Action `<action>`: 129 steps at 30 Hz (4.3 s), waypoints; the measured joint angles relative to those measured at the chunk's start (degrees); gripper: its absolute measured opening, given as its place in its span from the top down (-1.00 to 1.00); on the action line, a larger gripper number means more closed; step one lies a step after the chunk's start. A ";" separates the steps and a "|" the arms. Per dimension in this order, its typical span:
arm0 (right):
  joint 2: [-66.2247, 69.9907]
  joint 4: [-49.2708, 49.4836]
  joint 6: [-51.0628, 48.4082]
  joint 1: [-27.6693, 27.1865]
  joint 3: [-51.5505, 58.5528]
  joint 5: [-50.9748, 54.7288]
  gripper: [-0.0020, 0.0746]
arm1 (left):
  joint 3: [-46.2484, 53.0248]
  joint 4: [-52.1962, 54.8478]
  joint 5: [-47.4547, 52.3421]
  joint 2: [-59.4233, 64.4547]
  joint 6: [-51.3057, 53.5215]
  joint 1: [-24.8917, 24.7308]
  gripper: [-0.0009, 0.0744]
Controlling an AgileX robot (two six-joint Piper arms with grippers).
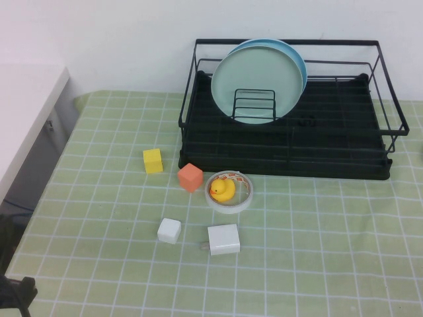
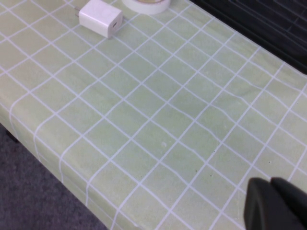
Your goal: Place plate on rack
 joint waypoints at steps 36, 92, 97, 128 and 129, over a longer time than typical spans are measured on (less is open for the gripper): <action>0.00 0.00 0.30 0.00 0.10 -0.08 0.95 | 14.46 -3.18 9.91 -25.68 -22.66 5.07 0.98; 0.00 0.14 0.42 0.00 0.10 -0.08 0.95 | 18.84 -26.64 16.31 -32.24 14.83 3.74 0.98; 0.00 0.14 0.42 0.00 0.10 -0.08 0.95 | 18.84 -26.59 16.31 -32.24 14.83 3.74 0.98; -16.88 8.77 0.00 -31.53 10.74 -16.11 0.95 | 18.84 -26.36 16.43 -32.24 14.98 3.74 0.98; -17.47 9.09 0.00 -33.17 11.85 -16.63 0.95 | 18.84 -26.36 16.43 -32.24 14.98 3.74 0.98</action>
